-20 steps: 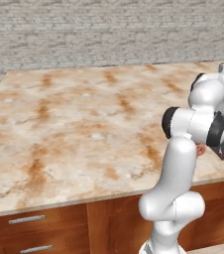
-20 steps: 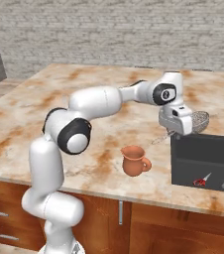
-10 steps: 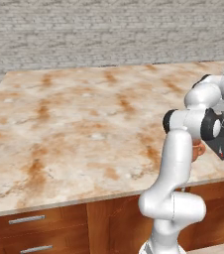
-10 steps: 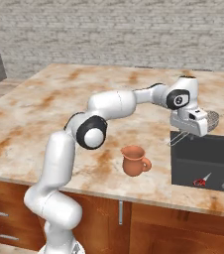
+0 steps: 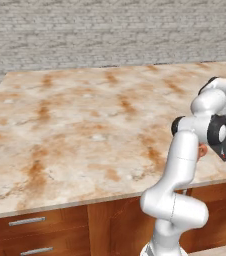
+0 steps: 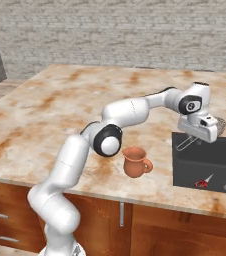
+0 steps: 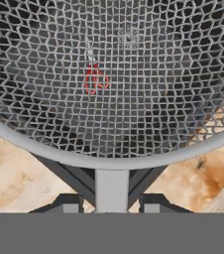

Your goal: Pick the strainer and jug and place them in the sink. Then turn on the water.

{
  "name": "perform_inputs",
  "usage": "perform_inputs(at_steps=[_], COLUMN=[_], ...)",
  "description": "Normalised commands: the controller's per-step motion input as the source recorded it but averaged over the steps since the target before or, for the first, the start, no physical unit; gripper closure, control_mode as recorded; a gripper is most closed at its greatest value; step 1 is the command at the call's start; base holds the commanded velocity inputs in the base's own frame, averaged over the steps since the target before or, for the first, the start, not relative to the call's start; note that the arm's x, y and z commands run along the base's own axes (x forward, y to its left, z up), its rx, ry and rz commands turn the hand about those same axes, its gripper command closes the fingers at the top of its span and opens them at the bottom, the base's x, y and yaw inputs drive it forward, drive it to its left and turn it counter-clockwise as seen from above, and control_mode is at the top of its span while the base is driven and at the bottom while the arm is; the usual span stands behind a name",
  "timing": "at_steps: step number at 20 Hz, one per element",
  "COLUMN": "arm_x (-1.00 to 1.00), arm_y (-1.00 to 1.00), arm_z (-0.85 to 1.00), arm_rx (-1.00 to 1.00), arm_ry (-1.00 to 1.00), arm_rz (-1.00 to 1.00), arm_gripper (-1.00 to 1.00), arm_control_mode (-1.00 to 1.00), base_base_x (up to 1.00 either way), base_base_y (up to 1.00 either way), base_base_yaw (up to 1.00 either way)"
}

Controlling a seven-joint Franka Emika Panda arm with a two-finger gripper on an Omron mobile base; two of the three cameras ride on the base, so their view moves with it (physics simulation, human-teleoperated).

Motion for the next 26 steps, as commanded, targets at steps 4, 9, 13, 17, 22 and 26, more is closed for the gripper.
perform_inputs(at_steps=[4, 9, 13, 17, 22, 26], arm_x=[0.01, 0.10, 0.12, 0.14, 0.19, 0.28], arm_y=[-0.10, -0.07, -0.07, -0.13, -0.24, -0.16], arm_z=[-0.40, -0.45, -0.44, -0.33, -0.46, -0.29], arm_rx=[0.00, 0.02, 0.00, 0.00, 0.01, 0.00], arm_ry=[0.00, -0.11, -0.13, -0.15, -0.07, -0.08], arm_rz=[0.00, 0.00, 0.00, 0.00, 0.00, 0.01], arm_gripper=[1.00, 1.00, 1.00, 1.00, 1.00, 1.00], arm_control_mode=[-1.00, -1.00, -1.00, -1.00, -1.00, -1.00], base_base_x=[0.00, 0.00, 0.00, 0.00, 0.00, 0.00], base_base_y=[0.00, 0.00, 0.00, 0.00, 0.00, 0.00], base_base_yaw=[0.00, 0.00, 0.00, 0.00, 0.00, 0.00])
